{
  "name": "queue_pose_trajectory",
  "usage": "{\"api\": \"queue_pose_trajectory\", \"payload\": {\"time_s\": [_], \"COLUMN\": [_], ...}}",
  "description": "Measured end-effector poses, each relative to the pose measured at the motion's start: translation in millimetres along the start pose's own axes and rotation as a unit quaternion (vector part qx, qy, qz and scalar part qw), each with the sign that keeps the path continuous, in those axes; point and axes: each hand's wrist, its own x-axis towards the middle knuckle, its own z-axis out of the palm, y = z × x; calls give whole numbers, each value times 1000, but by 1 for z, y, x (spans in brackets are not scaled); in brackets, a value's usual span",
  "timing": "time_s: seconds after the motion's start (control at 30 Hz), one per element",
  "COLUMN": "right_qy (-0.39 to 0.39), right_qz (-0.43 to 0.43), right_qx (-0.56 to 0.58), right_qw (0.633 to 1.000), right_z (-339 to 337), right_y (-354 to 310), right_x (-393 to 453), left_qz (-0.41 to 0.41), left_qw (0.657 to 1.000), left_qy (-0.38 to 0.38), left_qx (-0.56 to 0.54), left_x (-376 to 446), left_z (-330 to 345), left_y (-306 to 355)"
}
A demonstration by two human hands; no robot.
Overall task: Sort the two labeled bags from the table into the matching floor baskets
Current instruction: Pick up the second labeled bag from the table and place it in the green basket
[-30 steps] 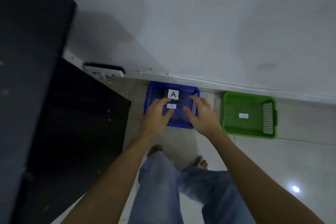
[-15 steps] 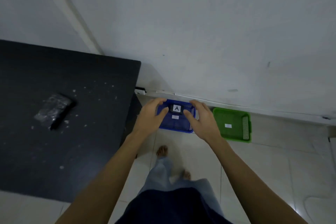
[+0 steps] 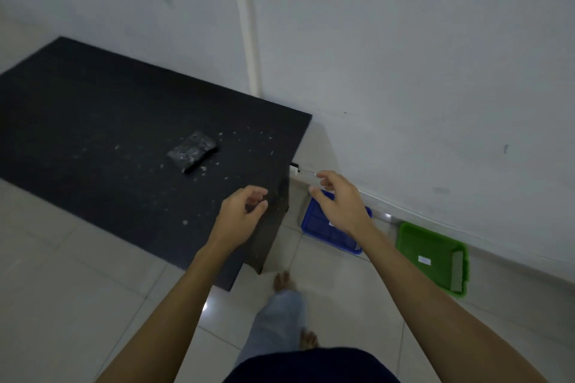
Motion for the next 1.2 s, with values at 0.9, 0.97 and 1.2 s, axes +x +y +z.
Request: {"api": "queue_pose_trajectory", "payload": {"time_s": [0.9,0.97,1.2], "right_qy": [-89,-85,-80], "right_qz": [125,147,140], "right_qx": [-53,-69,-139], "right_qw": [987,983,977], "right_z": [291,299,317], "right_y": [-193,-190,-179], "right_x": [106,119,172], "left_qz": [-90,-93,-94], "left_qw": [993,992,990], "left_qy": [-75,-89,-106], "left_qx": [-9,-13,-18], "left_x": [73,87,128], "left_z": [-293,-299,-296], "left_y": [-250,-259,-270]}}
